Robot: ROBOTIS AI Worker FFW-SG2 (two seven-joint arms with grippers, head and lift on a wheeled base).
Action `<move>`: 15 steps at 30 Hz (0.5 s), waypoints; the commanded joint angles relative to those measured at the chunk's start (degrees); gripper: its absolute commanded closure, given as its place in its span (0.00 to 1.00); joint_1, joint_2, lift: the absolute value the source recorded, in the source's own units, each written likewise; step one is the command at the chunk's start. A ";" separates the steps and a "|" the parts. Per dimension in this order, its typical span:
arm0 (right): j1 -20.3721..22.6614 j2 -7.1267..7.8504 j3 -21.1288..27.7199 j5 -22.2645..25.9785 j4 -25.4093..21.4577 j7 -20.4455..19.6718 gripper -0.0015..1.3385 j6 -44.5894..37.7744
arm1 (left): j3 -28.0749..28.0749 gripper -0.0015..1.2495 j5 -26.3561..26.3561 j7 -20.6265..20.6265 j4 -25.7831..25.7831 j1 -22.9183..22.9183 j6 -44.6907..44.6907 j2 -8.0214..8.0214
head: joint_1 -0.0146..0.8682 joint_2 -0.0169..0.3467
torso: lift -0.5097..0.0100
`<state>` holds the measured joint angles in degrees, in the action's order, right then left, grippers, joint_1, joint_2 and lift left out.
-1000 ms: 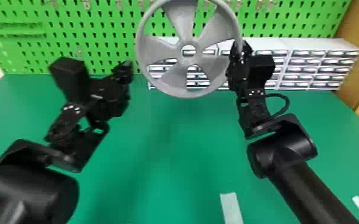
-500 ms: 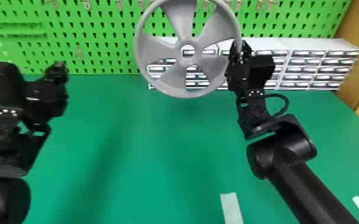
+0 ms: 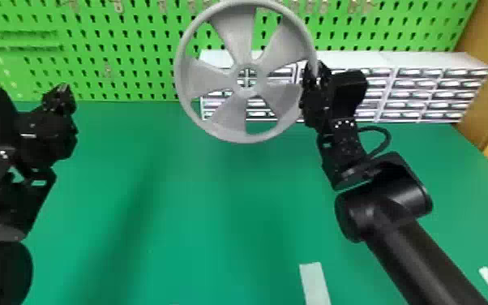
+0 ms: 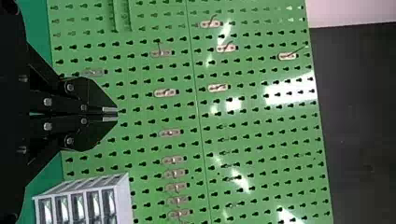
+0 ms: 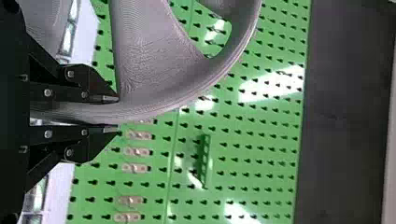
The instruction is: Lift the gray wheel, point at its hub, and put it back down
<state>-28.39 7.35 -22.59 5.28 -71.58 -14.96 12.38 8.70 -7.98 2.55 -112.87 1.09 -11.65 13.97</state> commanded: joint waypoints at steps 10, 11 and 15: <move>1.23 -0.76 1.41 2.80 -9.45 4.24 0.99 -28.47 | -1.23 0.98 0.15 0.00 0.90 -0.04 -0.21 -0.09 | 0.80 0.18 | 0.81; 1.14 -0.93 1.76 3.42 -9.89 4.59 0.99 -30.93 | -1.23 0.98 0.15 0.00 0.98 -0.13 -0.21 -0.17 | 0.80 0.18 | 0.81; 0.79 -1.46 2.99 5.97 -10.95 5.47 0.99 -39.72 | -1.41 0.98 0.15 -0.09 1.07 -0.13 -0.21 -0.17 | 0.80 0.18 | 0.81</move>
<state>-27.21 6.41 -20.75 8.99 -81.32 -9.91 -18.62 7.47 -7.82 2.53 -111.93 1.00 -11.87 13.84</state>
